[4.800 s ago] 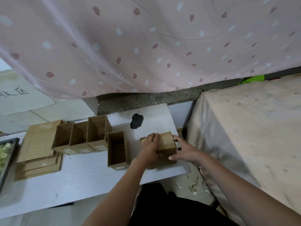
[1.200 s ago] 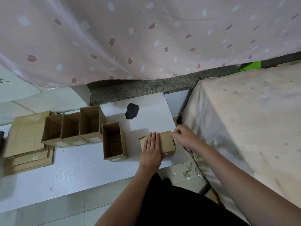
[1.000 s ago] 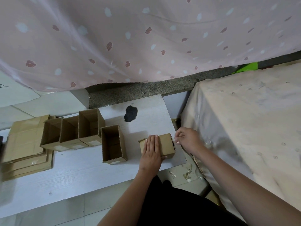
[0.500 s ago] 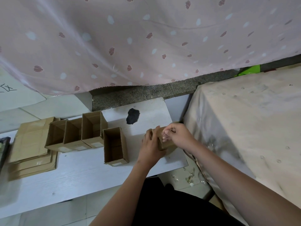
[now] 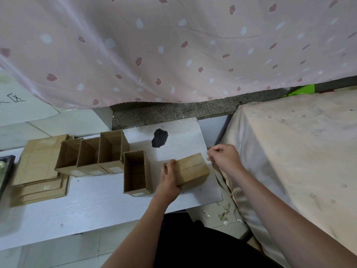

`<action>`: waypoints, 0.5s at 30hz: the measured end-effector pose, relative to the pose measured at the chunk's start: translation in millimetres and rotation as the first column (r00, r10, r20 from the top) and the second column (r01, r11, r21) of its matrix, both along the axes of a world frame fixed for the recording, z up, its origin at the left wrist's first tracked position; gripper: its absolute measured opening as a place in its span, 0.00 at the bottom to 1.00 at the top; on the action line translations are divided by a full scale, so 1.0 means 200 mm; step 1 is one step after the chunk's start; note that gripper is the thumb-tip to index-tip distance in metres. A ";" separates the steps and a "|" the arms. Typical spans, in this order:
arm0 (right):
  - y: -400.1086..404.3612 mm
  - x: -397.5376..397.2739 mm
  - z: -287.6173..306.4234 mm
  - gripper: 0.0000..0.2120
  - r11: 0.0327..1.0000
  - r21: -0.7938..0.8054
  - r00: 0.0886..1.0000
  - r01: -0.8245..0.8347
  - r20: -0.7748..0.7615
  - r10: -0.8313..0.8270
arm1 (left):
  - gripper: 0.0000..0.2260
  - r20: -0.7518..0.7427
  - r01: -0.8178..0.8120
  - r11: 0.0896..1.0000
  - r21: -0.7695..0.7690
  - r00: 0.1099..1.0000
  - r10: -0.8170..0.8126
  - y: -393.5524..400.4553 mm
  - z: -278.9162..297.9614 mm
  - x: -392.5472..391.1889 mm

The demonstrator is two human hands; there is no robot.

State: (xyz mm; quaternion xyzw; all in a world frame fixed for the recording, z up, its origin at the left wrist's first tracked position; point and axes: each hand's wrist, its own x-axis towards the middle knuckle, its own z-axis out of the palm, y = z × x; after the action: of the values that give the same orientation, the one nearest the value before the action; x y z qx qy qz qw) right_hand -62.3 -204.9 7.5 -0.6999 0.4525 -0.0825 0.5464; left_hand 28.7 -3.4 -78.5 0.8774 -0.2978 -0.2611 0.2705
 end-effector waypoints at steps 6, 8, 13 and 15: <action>-0.07 0.01 0.01 0.03 0.969 0.056 0.962 -0.243 -0.112 0.248 | 0.42 0.186 0.040 0.982 0.185 0.980 -0.075 -0.03 0.02 -0.02; -0.06 0.00 0.00 0.04 0.955 0.017 0.941 -0.296 -0.164 0.295 | 0.41 0.313 0.105 0.963 0.248 0.932 -0.182 -0.08 0.02 -0.04; 0.00 -0.02 -0.04 0.06 0.944 -0.024 0.937 -0.330 -0.130 0.325 | 0.38 0.317 0.183 0.933 0.309 0.905 -0.283 -0.16 -0.02 -0.11; 0.01 -0.01 -0.04 0.05 0.925 -0.128 0.925 -0.357 -0.187 0.331 | 0.35 0.338 0.152 0.939 0.307 0.905 -0.257 -0.17 -0.04 -0.13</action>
State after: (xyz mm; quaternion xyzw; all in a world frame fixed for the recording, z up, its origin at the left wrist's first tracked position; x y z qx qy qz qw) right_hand -65.2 -202.0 -0.6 -0.8144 0.3571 0.0359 0.4560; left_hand 2.1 -37.7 -85.5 0.9033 -0.3960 -0.1551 0.0559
